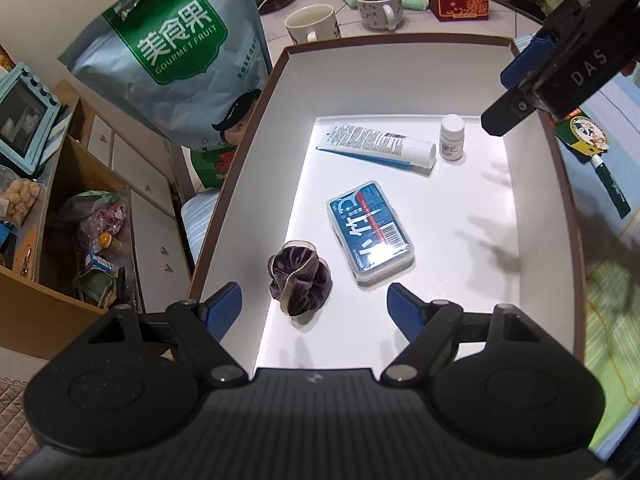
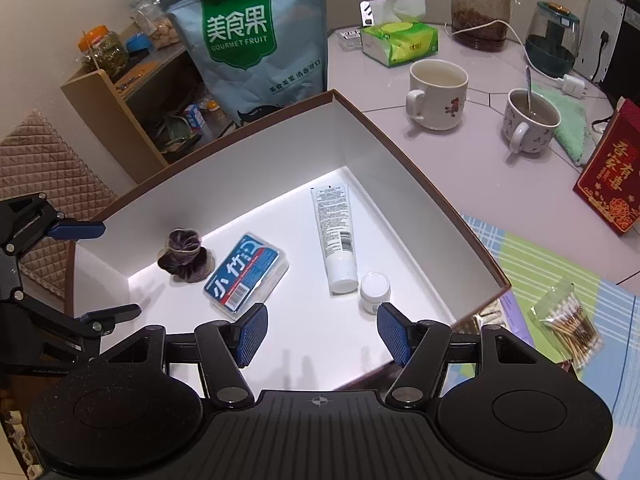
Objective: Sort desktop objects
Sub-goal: 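Move both tools away from the box back over the checked cloth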
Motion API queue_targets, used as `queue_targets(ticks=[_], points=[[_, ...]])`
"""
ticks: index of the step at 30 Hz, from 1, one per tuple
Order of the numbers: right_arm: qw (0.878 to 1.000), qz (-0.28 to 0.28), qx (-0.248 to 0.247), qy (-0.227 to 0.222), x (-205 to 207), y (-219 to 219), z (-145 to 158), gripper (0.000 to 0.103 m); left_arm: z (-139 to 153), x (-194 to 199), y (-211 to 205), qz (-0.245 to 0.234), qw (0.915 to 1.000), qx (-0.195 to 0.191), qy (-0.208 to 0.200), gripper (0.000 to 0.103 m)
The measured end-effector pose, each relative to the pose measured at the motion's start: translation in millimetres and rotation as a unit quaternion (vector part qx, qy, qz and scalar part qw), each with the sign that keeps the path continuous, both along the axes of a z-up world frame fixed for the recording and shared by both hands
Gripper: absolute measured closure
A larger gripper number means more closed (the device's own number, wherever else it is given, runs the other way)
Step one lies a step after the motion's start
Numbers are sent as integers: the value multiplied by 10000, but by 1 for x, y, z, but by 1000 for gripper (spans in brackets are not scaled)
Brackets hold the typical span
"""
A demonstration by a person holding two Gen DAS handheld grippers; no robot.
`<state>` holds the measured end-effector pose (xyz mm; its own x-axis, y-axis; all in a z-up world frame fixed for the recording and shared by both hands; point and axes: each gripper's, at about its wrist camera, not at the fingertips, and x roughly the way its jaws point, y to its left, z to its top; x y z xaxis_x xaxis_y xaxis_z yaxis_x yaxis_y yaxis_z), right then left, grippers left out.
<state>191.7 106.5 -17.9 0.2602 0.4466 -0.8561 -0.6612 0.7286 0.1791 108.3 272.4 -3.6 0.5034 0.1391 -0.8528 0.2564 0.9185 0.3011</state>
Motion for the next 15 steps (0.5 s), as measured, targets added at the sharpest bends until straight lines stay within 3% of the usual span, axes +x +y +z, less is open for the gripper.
queue_targets(ticks=[15], points=[[9986,383,332,-131,-25,-21,14,39,19,-30,-29,313,9993,153,-165,25]])
